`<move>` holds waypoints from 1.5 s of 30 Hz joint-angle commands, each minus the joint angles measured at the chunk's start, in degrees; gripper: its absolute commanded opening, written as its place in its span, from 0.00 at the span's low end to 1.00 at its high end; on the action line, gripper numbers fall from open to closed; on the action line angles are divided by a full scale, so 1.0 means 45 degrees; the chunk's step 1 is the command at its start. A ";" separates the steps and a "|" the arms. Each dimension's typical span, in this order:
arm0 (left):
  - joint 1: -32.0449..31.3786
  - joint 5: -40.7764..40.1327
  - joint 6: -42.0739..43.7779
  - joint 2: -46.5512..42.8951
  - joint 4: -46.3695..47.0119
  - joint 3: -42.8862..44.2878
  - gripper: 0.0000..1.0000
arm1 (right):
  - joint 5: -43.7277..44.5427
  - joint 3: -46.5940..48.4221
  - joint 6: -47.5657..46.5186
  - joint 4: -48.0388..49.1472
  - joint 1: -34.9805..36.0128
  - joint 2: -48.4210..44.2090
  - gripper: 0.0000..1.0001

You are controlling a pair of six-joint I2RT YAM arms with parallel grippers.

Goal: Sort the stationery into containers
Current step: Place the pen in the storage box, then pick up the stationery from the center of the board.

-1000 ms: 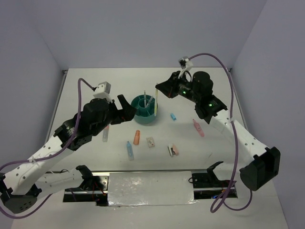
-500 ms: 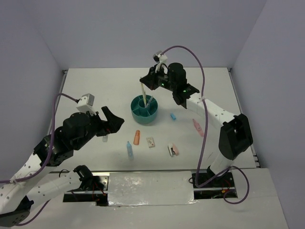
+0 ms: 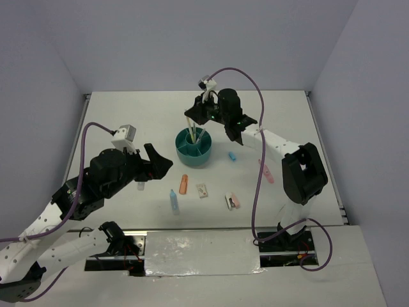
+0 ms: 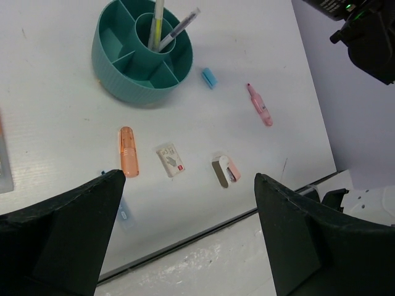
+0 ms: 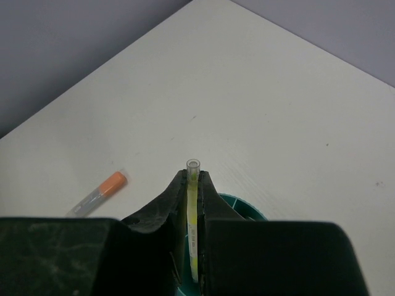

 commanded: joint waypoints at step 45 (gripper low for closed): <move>0.5588 -0.0700 0.1085 0.7612 -0.0779 -0.1623 0.97 | 0.2521 -0.4222 0.2828 -1.0830 -0.0644 -0.9930 0.93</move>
